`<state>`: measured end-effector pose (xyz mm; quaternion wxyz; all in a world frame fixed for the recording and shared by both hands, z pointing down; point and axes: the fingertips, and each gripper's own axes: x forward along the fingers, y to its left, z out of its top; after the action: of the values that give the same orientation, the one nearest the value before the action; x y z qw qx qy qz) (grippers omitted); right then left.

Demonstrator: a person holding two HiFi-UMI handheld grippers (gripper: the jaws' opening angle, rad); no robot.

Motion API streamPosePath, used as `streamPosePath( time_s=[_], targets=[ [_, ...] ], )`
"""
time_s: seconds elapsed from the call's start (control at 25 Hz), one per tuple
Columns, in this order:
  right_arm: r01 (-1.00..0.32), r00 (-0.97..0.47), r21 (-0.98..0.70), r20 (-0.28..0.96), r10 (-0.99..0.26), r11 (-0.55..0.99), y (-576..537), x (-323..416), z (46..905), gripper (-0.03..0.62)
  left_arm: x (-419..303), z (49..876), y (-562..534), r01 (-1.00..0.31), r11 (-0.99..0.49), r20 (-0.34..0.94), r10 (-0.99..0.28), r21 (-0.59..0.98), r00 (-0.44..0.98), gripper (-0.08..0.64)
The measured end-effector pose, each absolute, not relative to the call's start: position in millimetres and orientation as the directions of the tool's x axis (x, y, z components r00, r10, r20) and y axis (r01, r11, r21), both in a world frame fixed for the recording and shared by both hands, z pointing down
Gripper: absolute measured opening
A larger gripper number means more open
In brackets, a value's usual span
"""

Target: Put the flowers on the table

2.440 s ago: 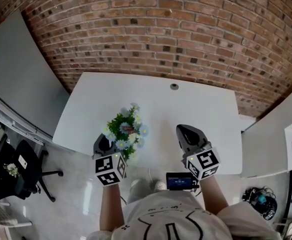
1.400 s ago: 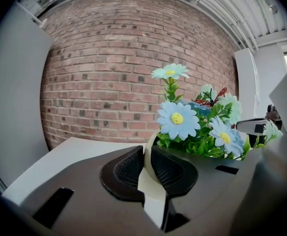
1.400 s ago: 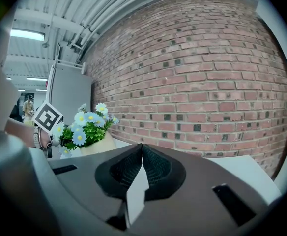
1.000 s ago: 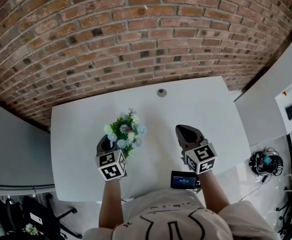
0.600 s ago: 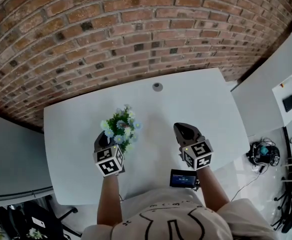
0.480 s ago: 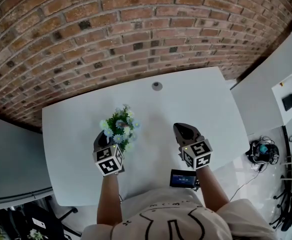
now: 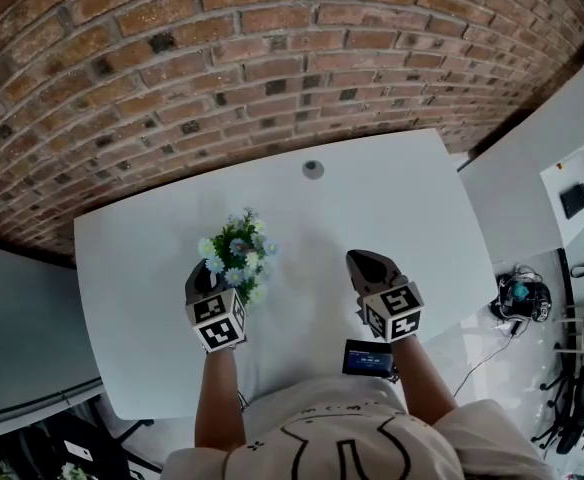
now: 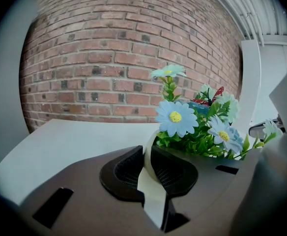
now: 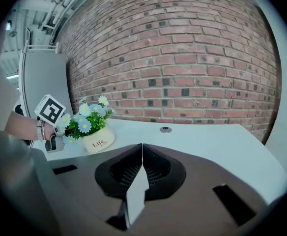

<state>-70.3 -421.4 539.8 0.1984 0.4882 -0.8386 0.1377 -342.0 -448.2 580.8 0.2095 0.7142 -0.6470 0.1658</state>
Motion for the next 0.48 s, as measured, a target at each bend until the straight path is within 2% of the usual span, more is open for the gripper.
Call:
streamPosePath(
  time_s=[0.48],
  targets=[
    [-0.878,-0.436,-0.040,0.476,-0.763,0.477,-425.7,-79.2,541.7,0.017,-344.2,588.4,-456.6,-0.992,-0.078,0.528,-0.841,0.098,0.118,0.060]
  ],
)
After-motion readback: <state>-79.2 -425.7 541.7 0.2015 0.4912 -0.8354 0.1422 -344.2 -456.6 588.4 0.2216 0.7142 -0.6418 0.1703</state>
